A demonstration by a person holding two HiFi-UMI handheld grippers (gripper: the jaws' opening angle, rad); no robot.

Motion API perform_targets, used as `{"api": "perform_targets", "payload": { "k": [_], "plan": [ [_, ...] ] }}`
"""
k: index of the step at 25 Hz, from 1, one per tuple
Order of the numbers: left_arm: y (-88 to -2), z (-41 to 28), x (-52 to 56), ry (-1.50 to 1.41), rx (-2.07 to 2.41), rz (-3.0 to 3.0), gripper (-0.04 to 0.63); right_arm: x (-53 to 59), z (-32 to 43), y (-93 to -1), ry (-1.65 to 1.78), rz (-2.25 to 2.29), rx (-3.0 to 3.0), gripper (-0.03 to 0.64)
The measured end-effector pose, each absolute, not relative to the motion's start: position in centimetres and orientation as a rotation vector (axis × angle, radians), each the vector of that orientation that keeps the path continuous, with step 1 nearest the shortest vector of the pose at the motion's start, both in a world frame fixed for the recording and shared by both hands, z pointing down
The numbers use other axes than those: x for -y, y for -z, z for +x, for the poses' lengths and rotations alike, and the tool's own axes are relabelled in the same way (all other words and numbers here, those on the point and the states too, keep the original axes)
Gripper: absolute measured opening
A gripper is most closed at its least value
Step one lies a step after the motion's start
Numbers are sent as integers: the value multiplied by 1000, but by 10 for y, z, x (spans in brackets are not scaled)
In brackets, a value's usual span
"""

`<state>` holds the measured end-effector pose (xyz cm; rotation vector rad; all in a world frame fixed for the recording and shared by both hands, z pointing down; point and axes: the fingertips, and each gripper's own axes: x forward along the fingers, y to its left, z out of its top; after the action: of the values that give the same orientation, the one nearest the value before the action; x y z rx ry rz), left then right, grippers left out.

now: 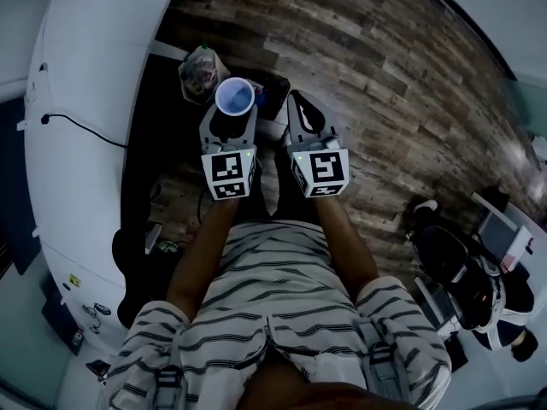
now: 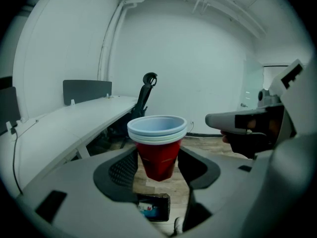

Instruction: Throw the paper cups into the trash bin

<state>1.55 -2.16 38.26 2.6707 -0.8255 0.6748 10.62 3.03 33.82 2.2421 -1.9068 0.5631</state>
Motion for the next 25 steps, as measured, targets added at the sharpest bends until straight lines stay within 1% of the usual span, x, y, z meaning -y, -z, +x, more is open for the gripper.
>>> {"api": "perform_targets", "payload": {
  "k": [25],
  "plan": [
    [-525, 16, 7, -884, 825, 2527, 272, -42, 103, -470, -799, 2152, 1877, 8]
  ]
}}
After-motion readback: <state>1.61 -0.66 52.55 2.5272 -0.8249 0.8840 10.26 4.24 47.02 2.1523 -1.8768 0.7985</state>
